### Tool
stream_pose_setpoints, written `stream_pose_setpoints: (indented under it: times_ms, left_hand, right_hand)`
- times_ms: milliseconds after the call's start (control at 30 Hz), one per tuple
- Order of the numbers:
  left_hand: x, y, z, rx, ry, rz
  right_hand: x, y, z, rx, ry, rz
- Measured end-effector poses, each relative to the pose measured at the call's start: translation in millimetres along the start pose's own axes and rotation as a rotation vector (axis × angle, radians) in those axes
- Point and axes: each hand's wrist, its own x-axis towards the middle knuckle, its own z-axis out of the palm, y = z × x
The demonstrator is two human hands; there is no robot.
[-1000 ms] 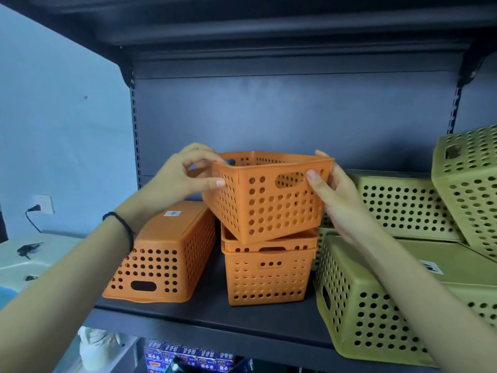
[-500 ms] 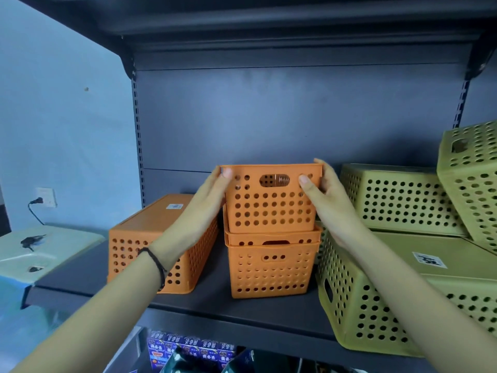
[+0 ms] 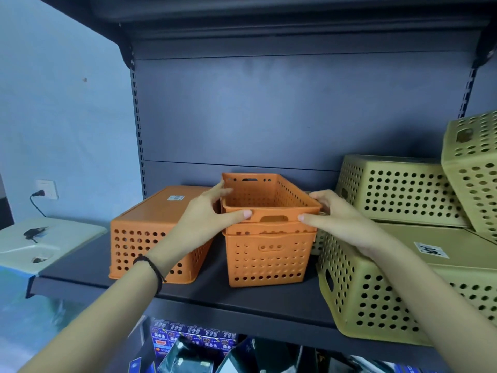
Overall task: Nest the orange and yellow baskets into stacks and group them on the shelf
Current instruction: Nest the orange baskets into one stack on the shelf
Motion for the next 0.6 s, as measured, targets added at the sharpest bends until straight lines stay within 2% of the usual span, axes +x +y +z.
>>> stream_pose_setpoints:
  times_ms: [200,267,333,467,600]
  left_hand:
    - [-4.1,-13.6,-6.0,0.085,-0.11,0.053]
    - [-8.4,-13.4,-15.4,0.061,-0.143,0.088]
    - [-13.3,-20.0,-28.4,0.068,-0.09,0.094]
    - [-25.0,-52.9,-52.8,0.413,0.101,0.102]
    - [-37.0,-86.7,-65.5,0.679,0.031,0.23]
  right_hand:
    - [-7.8,-11.7,5.6,-0.174,-0.065,0.0]
    - [-10.3,-14.2,10.5,-0.166,-0.062,-0.026]
    - [-11.8,-15.4,16.5,-0.099,-0.03,-0.049]
    - [-12.3,-18.2,25.1,0.087,-0.009,-0.066]
    - [-14.5,-18.1,30.5,0.174,0.006,-0.08]
